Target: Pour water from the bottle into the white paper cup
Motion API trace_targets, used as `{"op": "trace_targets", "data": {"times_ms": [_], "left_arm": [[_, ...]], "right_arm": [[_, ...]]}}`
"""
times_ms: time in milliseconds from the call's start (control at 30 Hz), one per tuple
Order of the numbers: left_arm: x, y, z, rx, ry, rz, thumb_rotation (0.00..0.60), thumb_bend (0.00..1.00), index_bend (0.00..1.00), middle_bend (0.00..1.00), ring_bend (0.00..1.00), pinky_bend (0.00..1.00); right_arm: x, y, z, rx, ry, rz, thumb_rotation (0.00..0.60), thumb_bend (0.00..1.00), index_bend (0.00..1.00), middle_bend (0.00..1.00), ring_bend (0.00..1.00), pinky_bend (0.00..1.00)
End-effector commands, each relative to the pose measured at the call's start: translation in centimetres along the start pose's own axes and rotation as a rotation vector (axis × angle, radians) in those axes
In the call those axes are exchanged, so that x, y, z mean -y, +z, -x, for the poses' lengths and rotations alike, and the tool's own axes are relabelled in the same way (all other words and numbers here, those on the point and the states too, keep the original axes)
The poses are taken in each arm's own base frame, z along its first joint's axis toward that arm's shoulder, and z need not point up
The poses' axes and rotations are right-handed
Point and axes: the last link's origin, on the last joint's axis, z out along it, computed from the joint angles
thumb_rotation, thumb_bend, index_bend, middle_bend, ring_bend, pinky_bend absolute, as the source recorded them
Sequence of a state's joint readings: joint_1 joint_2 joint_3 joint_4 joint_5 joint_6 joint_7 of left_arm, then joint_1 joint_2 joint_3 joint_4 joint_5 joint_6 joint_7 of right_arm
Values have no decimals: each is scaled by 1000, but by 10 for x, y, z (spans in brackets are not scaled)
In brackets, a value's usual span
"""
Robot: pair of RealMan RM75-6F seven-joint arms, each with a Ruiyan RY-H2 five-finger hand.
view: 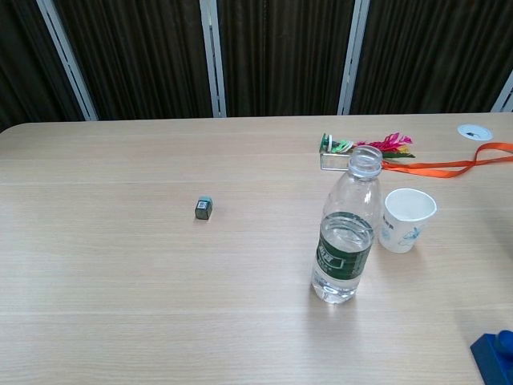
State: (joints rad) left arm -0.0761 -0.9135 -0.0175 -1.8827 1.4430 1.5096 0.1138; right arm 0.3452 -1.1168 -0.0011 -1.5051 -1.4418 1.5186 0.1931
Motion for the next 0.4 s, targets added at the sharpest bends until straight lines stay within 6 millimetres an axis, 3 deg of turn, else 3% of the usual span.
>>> {"op": "trace_targets", "data": {"times_ms": [33, 400], "left_arm": [[2, 1, 0, -20, -6, 6, 600, 0, 0, 0, 0, 0], [3, 6, -3, -59, -19, 36, 600, 0, 0, 0, 0, 0]], "right_arm": [[-3, -22, -13, -62, 33, 64, 600, 0, 0, 0, 0, 0], [3, -58, -13, -101, 9, 141, 600, 0, 0, 0, 0, 0]]}}
